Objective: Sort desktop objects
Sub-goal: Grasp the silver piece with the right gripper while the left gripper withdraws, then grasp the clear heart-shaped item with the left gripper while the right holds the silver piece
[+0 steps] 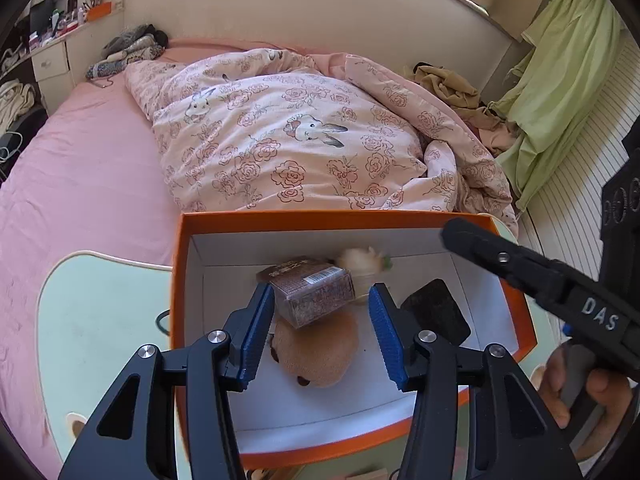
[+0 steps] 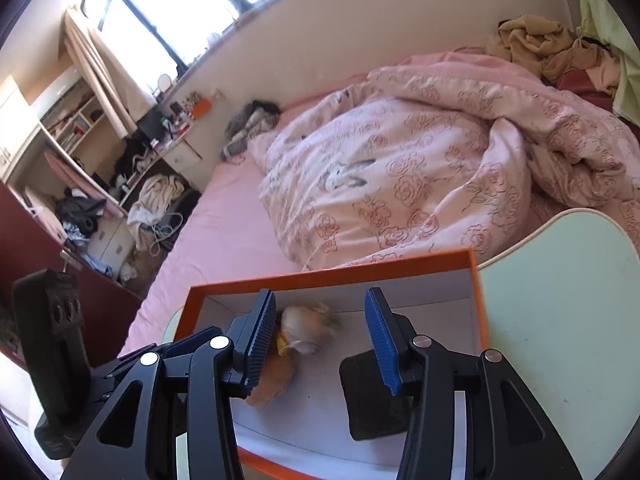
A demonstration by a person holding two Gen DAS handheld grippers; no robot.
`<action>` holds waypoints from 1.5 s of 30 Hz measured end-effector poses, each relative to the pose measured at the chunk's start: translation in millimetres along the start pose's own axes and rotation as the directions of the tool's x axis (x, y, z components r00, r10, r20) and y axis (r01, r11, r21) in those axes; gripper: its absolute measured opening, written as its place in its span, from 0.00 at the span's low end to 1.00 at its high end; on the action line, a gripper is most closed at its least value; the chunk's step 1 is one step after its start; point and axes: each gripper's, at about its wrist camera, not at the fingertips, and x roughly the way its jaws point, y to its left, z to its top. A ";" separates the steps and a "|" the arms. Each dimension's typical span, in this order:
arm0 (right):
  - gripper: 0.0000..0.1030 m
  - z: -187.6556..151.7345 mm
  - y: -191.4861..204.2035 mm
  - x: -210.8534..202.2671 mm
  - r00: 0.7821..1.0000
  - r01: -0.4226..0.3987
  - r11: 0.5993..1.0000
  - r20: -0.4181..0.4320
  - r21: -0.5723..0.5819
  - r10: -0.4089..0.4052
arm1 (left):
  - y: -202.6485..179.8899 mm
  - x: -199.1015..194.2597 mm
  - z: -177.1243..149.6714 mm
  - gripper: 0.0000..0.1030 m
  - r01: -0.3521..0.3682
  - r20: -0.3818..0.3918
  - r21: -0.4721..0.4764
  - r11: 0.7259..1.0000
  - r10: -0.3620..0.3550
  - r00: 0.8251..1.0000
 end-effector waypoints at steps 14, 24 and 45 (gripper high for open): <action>0.44 -94.8 46.8 -96.6 0.982 0.125 0.959 0.173 -0.254 -0.082 | 13.4 -82.6 -75.3 0.57 0.087 0.091 0.017 0.996 -0.088 0.992; 0.34 -199.0 24.8 -95.2 0.988 0.114 0.980 0.125 -0.165 -0.094 | 5.2 -91.9 -169.0 0.57 0.046 0.169 0.000 0.999 -0.046 0.984; 0.29 -219.4 22.2 -79.1 0.984 0.166 0.974 0.086 -0.156 -0.154 | -7.5 -50.4 -163.6 0.57 -0.014 0.108 0.018 1.000 0.012 0.994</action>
